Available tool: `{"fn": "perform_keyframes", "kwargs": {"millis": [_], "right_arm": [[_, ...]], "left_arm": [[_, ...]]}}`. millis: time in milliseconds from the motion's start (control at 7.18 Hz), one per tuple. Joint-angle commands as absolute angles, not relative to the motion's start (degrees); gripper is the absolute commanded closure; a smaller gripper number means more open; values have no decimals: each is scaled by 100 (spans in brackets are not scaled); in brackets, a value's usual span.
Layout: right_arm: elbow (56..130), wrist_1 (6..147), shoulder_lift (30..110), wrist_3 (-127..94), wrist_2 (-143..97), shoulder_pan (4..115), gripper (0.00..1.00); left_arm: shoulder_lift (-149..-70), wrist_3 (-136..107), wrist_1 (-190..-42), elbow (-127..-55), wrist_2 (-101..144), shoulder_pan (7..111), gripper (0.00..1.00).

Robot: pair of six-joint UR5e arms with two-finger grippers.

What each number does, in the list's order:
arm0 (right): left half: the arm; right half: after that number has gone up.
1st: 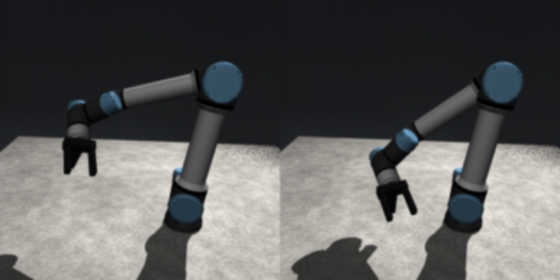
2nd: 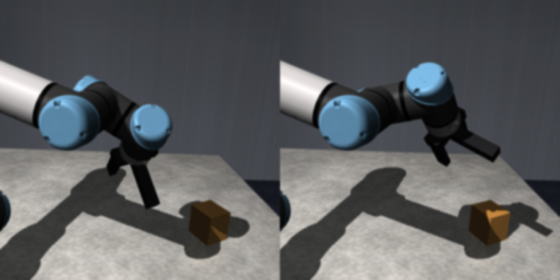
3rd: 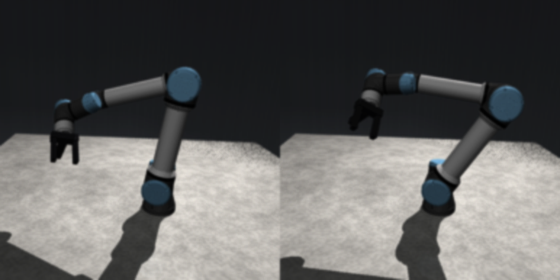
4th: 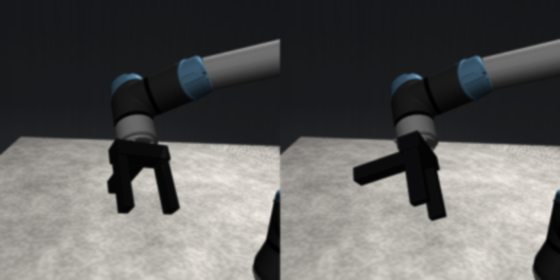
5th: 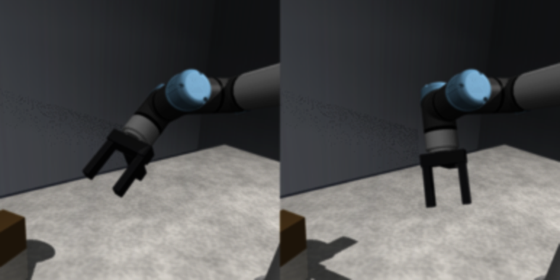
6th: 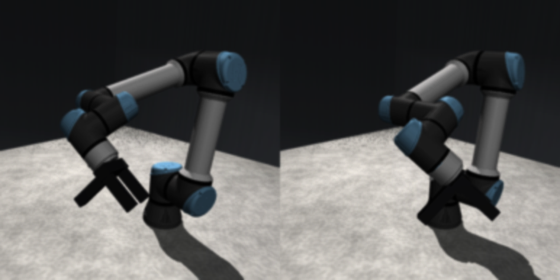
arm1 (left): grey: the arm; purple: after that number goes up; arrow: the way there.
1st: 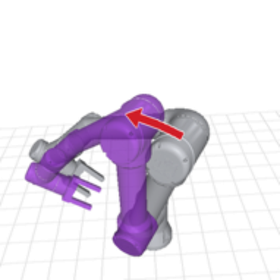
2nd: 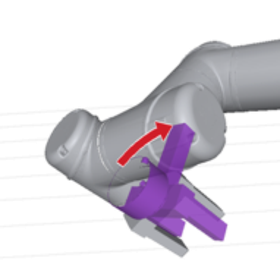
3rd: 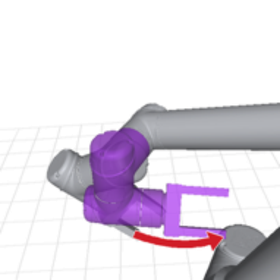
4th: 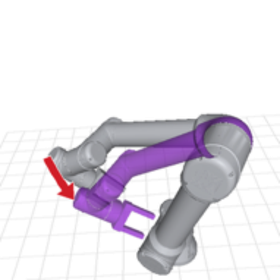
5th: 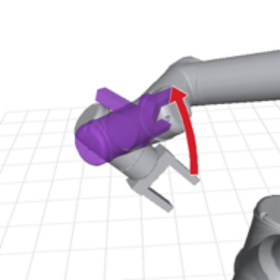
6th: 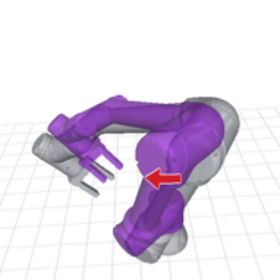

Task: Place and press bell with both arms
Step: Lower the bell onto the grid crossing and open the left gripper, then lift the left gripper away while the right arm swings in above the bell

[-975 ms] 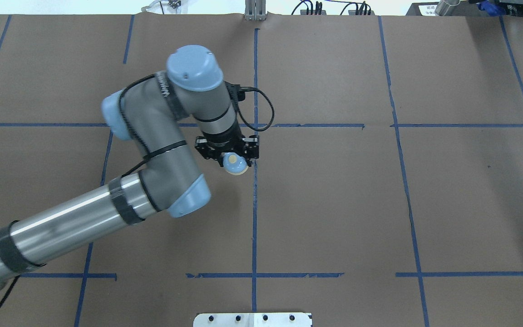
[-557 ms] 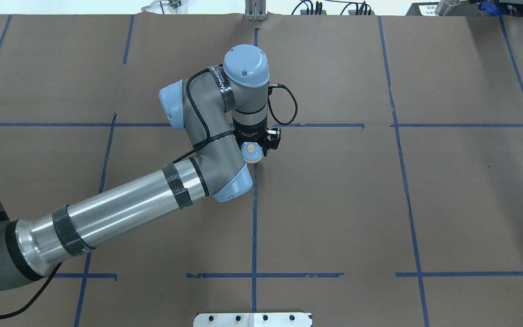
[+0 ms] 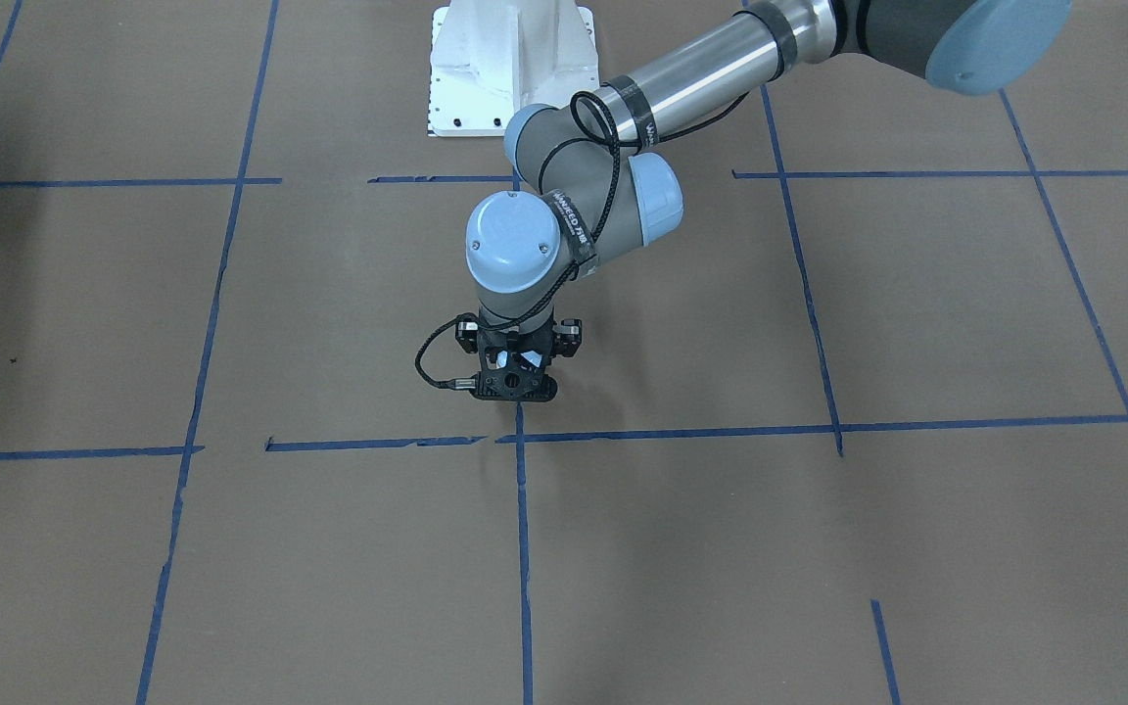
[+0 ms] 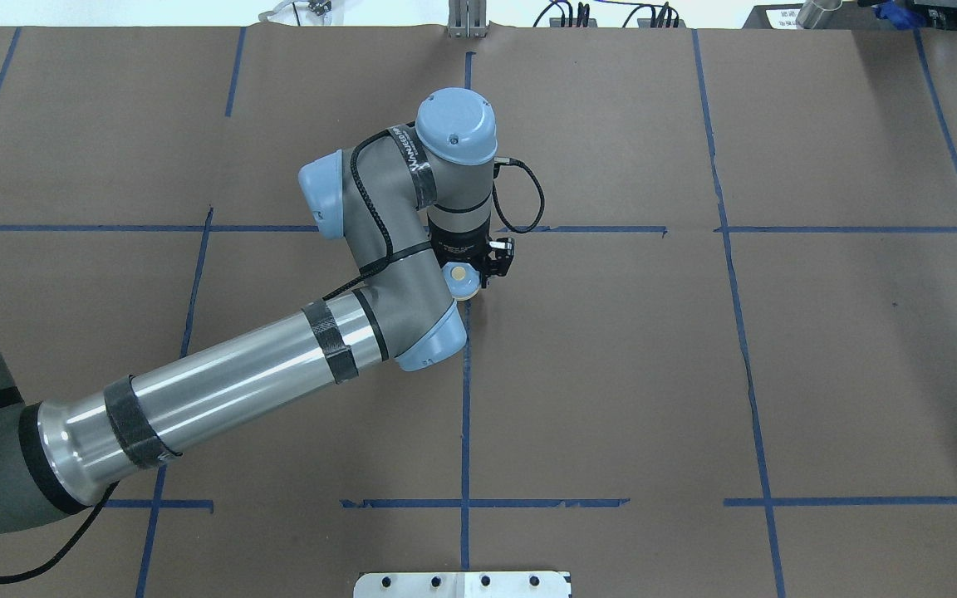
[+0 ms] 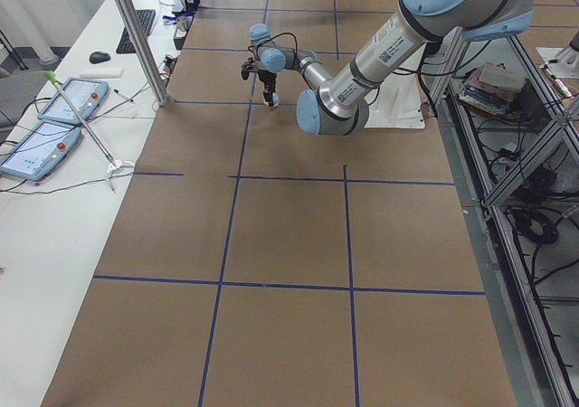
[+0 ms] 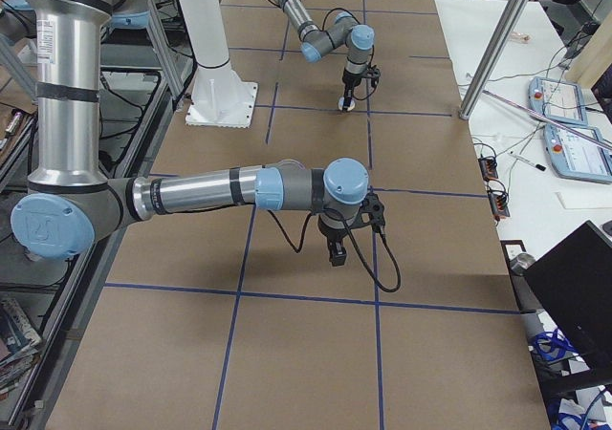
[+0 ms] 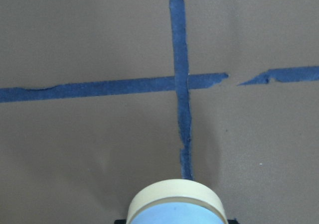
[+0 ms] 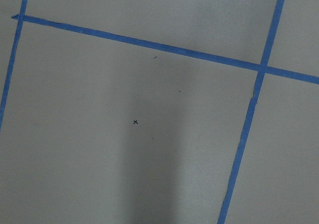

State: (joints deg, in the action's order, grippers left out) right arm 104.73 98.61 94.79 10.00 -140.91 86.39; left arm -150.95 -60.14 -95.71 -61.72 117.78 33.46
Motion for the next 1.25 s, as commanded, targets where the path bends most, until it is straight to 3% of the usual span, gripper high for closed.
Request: {"fn": "perform_keyframes", "kwargs": {"millis": [0, 139, 278, 696, 1114], "right_arm": [[10468, 9861, 9466, 993, -14098, 8640, 0], [10459, 9861, 9466, 993, -14098, 8640, 0], [10450, 9870, 9457, 993, -14098, 8640, 0], [10450, 9861, 9326, 976, -14089, 8631, 0], [10739, 9861, 8520, -906, -14107, 8002, 0]], "left_arm": [[-15108, -6047, -9563, -6170, 11777, 3261, 51], [-15108, -6047, -9571, -6170, 11777, 3235, 9], [-15108, -6238, -9571, -6187, 11769, 3208, 0], [-15013, -6416, -9501, -6702, 11680, 3601, 0], [-13191, -6328, -9501, -9273, 11716, 4322, 0]]}}
